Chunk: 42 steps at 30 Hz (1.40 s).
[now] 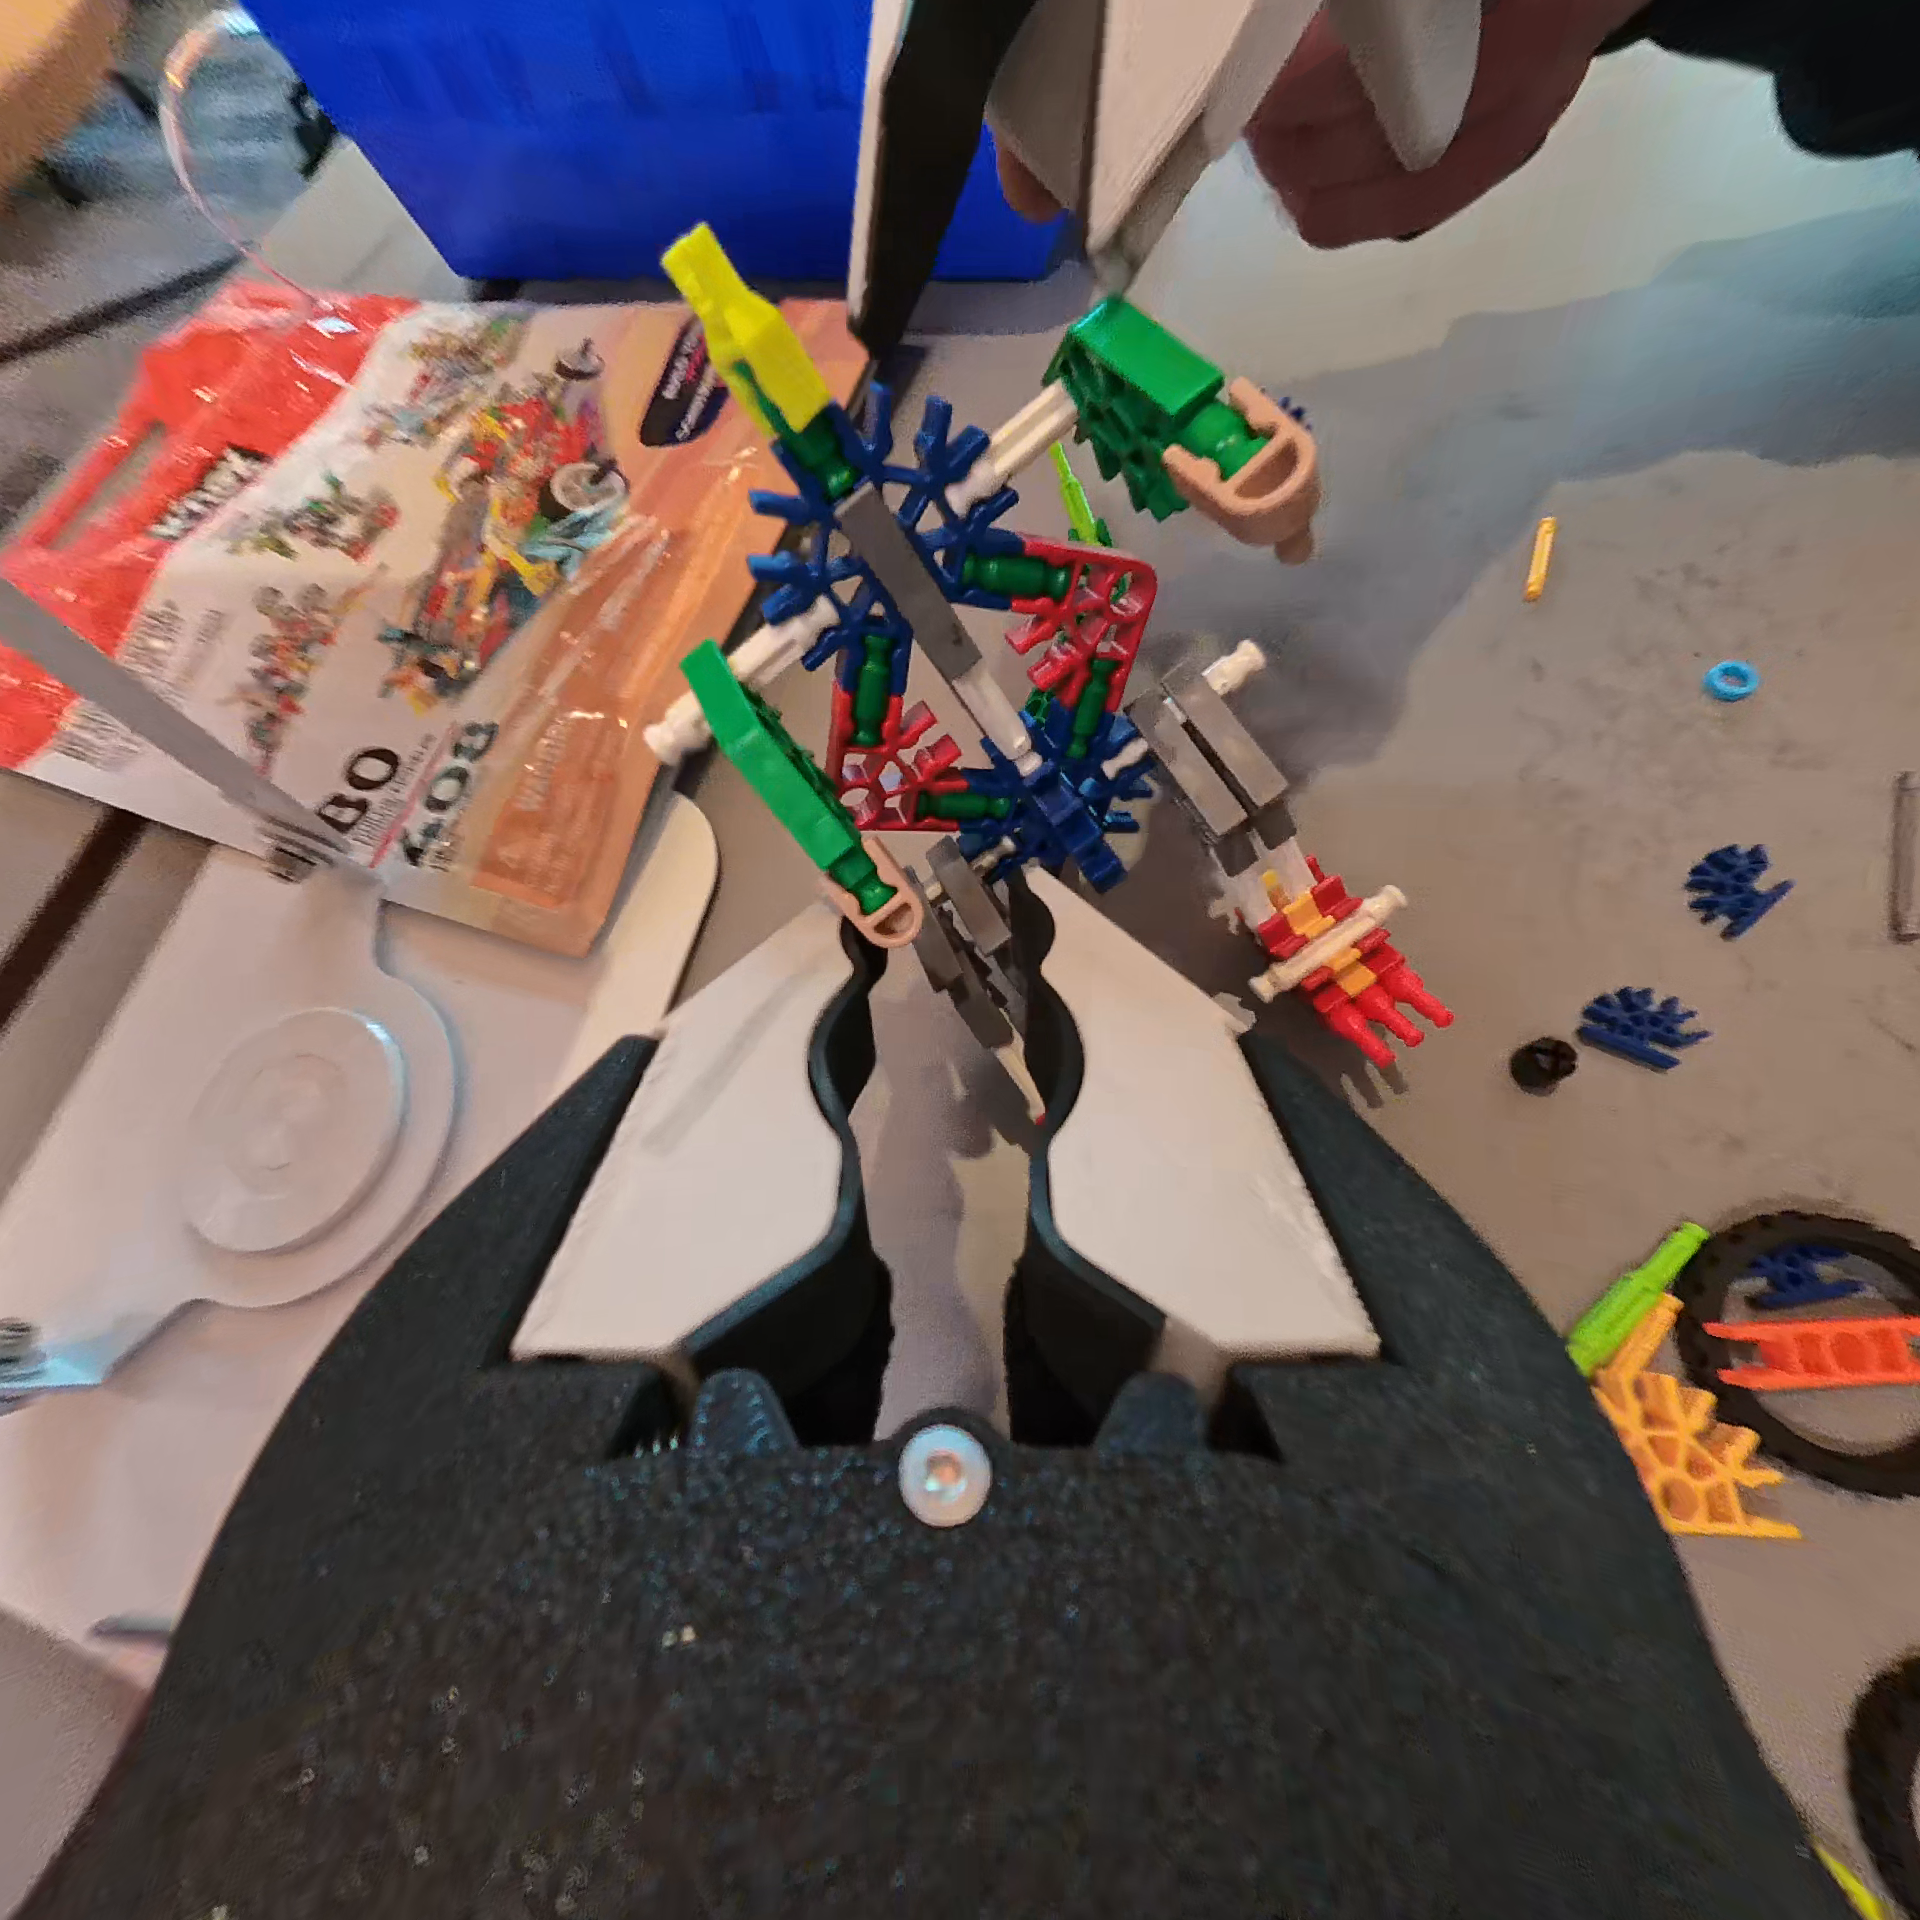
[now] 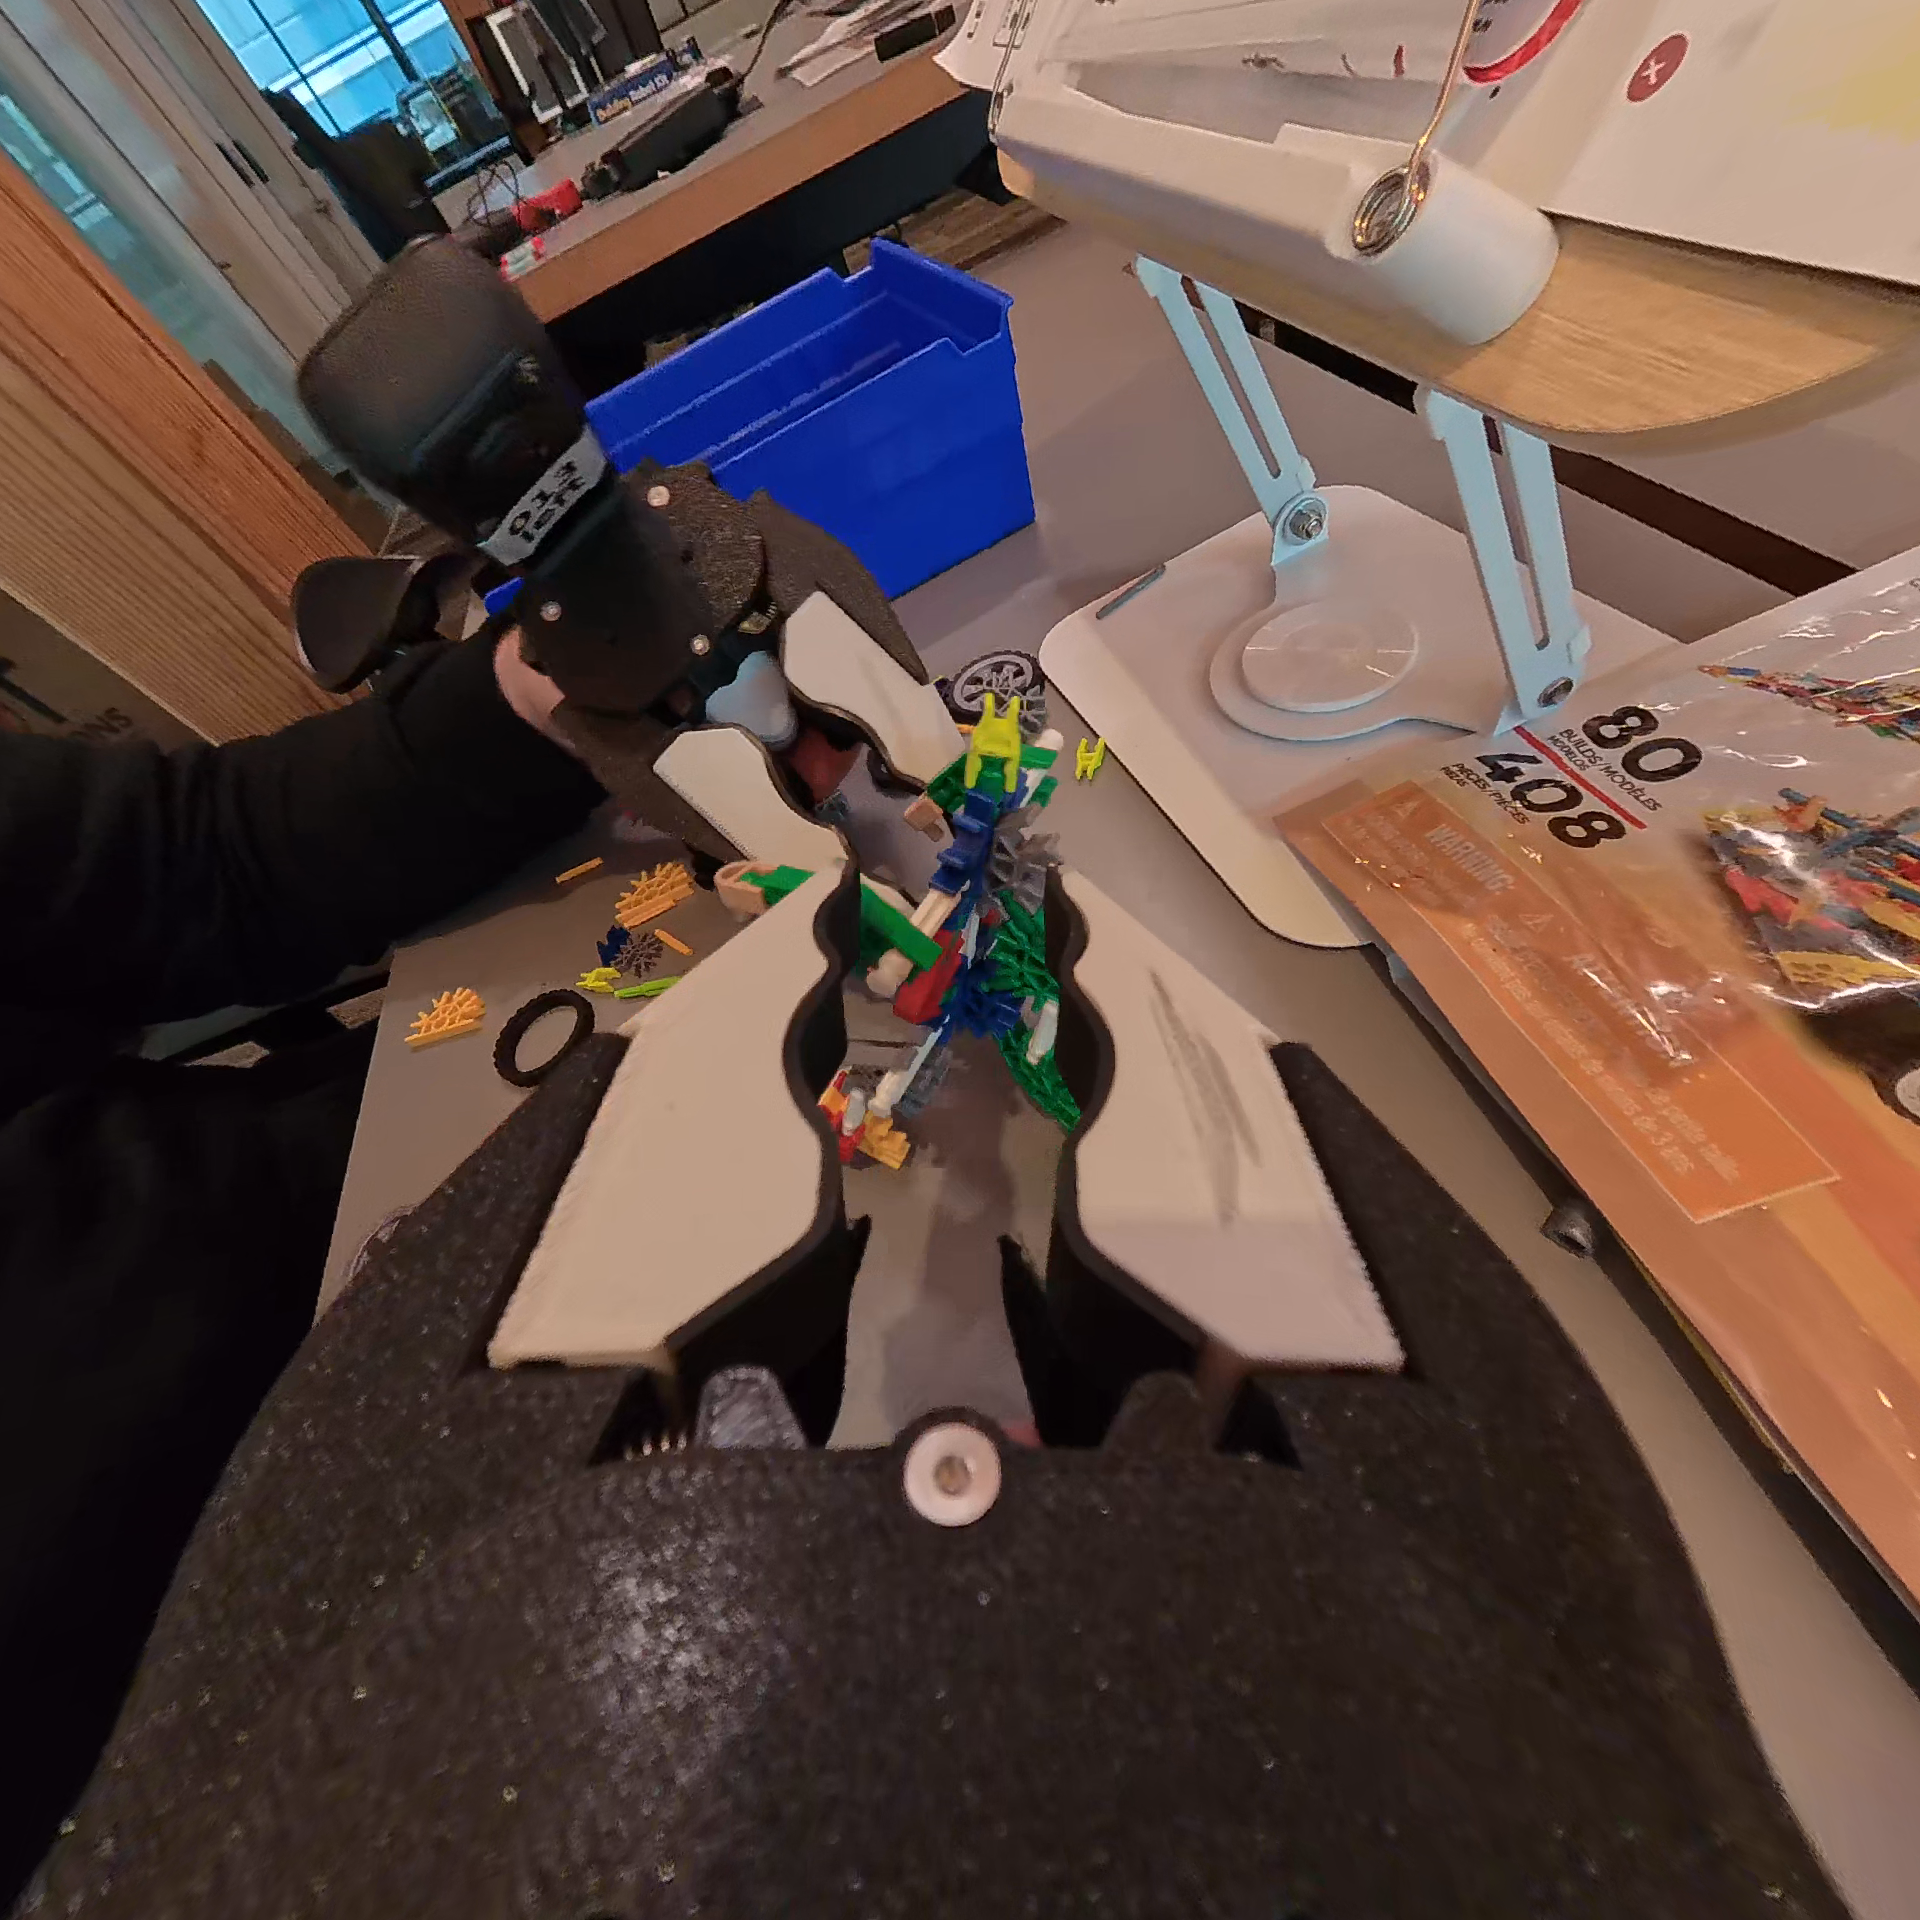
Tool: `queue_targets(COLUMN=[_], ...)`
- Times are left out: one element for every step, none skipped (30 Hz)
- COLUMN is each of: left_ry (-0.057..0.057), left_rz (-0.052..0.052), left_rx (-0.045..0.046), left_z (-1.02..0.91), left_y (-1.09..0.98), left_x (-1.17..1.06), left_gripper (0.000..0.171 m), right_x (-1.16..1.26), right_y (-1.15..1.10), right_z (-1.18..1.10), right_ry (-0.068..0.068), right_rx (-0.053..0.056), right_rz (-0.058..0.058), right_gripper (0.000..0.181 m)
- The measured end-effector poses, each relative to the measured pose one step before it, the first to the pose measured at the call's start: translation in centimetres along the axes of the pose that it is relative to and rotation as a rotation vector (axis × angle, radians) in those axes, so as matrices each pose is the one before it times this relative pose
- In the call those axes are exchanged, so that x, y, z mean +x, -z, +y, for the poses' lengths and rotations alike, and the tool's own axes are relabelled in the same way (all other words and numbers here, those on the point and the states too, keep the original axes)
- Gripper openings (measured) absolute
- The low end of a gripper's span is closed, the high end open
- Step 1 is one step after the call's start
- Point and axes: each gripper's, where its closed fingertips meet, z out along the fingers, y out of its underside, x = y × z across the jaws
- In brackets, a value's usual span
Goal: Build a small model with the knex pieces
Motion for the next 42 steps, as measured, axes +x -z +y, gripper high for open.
queue_targets(left_ry=[-0.0264,-0.0219,-0.0141,-0.0128,-0.0132,-0.0087,-0.0062,-0.0086,-0.0106,-0.0080,-0.0033,0.0000,0.0030,0.0020,-0.0013,0.0029,0.0100,0.0059,-0.0043,-0.0066,-0.0031,0.0006,0.0090,0.0158,0.0171,0.0153,0.0167,0.0191,0.0142,0.0135,0.0155,0.0112,0.0002,0.0032,0.0030,-0.0093,-0.0163,-0.0170,-0.0138,-0.0077,0.0011,0.0021], left_rz=[-0.0287,-0.0263,-0.0177,-0.0117,-0.0092,-0.0044,-0.0021,-0.0061,-0.0098,-0.0072,-0.0027,-0.0023,-0.0096,-0.0018,-0.0059,0.0002,0.0184,0.0280,0.0105,0.0056,0.0039,0.0002,0.0056,0.0125,0.0172,0.0210,0.0208,0.0247,0.0187,0.0187,0.0246,0.0228,0.0097,0.0053,0.0177,0.0169,0.0049,-0.0020,-0.0043,-0.0039,0.0004,0.0086], left_rx=[0.00026,-0.00057,0.00182,-0.00062,0.00440,0.00395,0.00268,0.00357,0.00420,0.00385,0.00529,0.01251,0.02081,0.01517,0.00287,0.00837,0.00172,-0.00306,0.00371,-0.00273,-0.00989,-0.00078,0.00357,0.00292,-0.00075,0.00109,0.00288,-0.00358,0.00049,0.00649,-0.00008,-0.00889,0.00154,0.00816,-0.00776,-0.02068,-0.02587,-0.02537,-0.01757,-0.00661,-0.00424,-0.00742], left_z=[-0.230,-0.191,-0.202,-0.146,-0.198,-0.189,-0.168,-0.173,-0.171,-0.181,-0.202,-0.302,-0.407,-0.314,-0.069,-0.111,0.031,0.133,0.053,0.134,0.218,0.073,0.005,0.032,0.108,0.113,0.112,0.189,0.125,0.042,0.124,0.249,0.074,-0.061,0.147,0.357,0.478,0.475,0.346,0.189,0.150,0.180], left_y=[0.068,0.015,-0.005,-0.043,-0.041,-0.034,-0.037,-0.011,0.011,0.026,0.039,0.077,0.141,0.152,0.112,0.098,0.030,-0.001,0.001,-0.010,-0.007,0.037,0.085,0.083,0.095,0.098,0.095,0.073,0.083,0.080,0.052,-0.012,0.005,0.002,-0.034,-0.075,-0.126,-0.188,-0.201,-0.210,-0.201,-0.192], left_x=[-0.183,-0.158,-0.056,0.024,0.061,0.116,0.131,0.056,0.000,0.013,0.053,0.038,-0.099,-0.049,-0.131,-0.063,0.193,0.348,0.141,0.087,0.023,-0.068,-0.048,-0.009,0.054,0.115,0.112,0.170,0.105,0.125,0.236,0.245,0.112,0.061,0.255,0.325,0.194,0.040,-0.020,-0.043,-0.006,0.127], left_gripper=[0.020,0.020,0.020,0.020,0.020,0.020,0.020,0.021,0.020,0.020,0.020,0.018,0.012,0.008,0.008,0.010,0.012,0.015,0.015,0.016,0.017,0.020,0.024,0.027,0.030,0.032,0.034,0.036,0.036,0.036,0.039,0.041,0.041,0.042,0.045,0.051,0.052,0.054,0.054,0.054,0.053,0.053], right_x=[0.050,0.036,0.045,0.132,0.153,0.078,-0.001,-0.016,0.002,-0.054,-0.039,0.107,0.211,0.130,0.005,0.019,0.107,0.070,-0.029,-0.034,-0.050,-0.129,-0.156,-0.122,-0.093,-0.128,-0.114,-0.086,-0.070,-0.090,-0.059,-0.010,0.004,0.009,-0.033,-0.022,0.003,0.027,-0.017,-0.047,-0.050,-0.037], right_y=[-0.038,-0.030,-0.021,0.001,-0.001,-0.017,-0.055,-0.085,-0.114,-0.132,-0.126,-0.089,-0.033,0.054,0.123,0.092,0.027,-0.003,-0.037,-0.052,-0.054,-0.036,-0.008,-0.004,-0.013,-0.014,-0.031,-0.021,-0.027,-0.007,0.015,0.009,0.014,0.024,0.040,0.063,0.067,0.073,0.065,0.040,0.025,-0.013], right_z=[-0.080,-0.035,-0.003,-0.073,-0.090,-0.026,0.038,0.096,0.157,0.155,0.100,0.037,-0.014,-0.117,-0.164,-0.072,0.030,0.062,0.034,0.003,0.005,-0.014,-0.034,-0.013,-0.009,-0.002,-0.008,-0.003,0.004,-0.021,-0.010,0.014,0.025,-0.017,-0.079,-0.073,-0.056,-0.066,-0.068,-0.031,0.016,0.040], right_ry=[-0.0002,-0.0026,0.0014,0.0046,0.0010,-0.0031,-0.0009,0.0032,0.0050,0.0056,0.0051,0.0065,0.0089,0.0066,0.0036,-0.0005,-0.0025,-0.0011,0.0021,0.0031,0.0014,0.0015,0.0041,0.0055,0.0034,0.0020,0.0037,0.0036,0.0015,0.0013,0.0025,0.0016,0.0006,0.0013,0.0014,0.0006,0.0026,0.0040,0.0014,-0.0004,0.0013,0.0026], right_rx=[0.0031,0.0004,-0.0012,0.0032,0.0041,0.0008,-0.0018,-0.0057,-0.0096,-0.0091,-0.0063,-0.0040,-0.0004,0.0069,0.0110,0.0059,0.0005,-0.0001,0.0011,0.0021,0.0010,0.0017,0.0032,0.0020,0.0004,0.0015,0.0025,0.0015,0.0017,0.0027,0.0026,0.0005,-0.0002,0.0027,0.0053,0.0043,0.0027,0.0037,0.0041,0.0017,-0.0003,-0.0012], right_rz=[0.0065,0.0045,0.0056,0.0111,0.0110,0.0049,0.0014,0.0016,0.0035,0.0020,0.0029,0.0117,0.0182,0.0095,-0.0030,-0.0044,0.0009,-0.0015,-0.0045,-0.0032,-0.0030,-0.0077,-0.0092,-0.0060,-0.0054,-0.0078,-0.0072,-0.0050,-0.0057,-0.0065,-0.0048,-0.0027,-0.0011,-0.0014,-0.0026,-0.0024,0.0007,0.0015,-0.0015,-0.0040,-0.0031,-0.0016], right_gripper=[0.034,0.034,0.035,0.034,0.035,0.035,0.035,0.035,0.035,0.035,0.034,0.033,0.031,0.027,0.021,0.021,0.021,0.021,0.021,0.021,0.021,0.021,0.021,0.021,0.021,0.021,0.021,0.021,0.021,0.021,0.021,0.021,0.021,0.021,0.021,0.021,0.021,0.021,0.021,0.021,0.021,0.021])
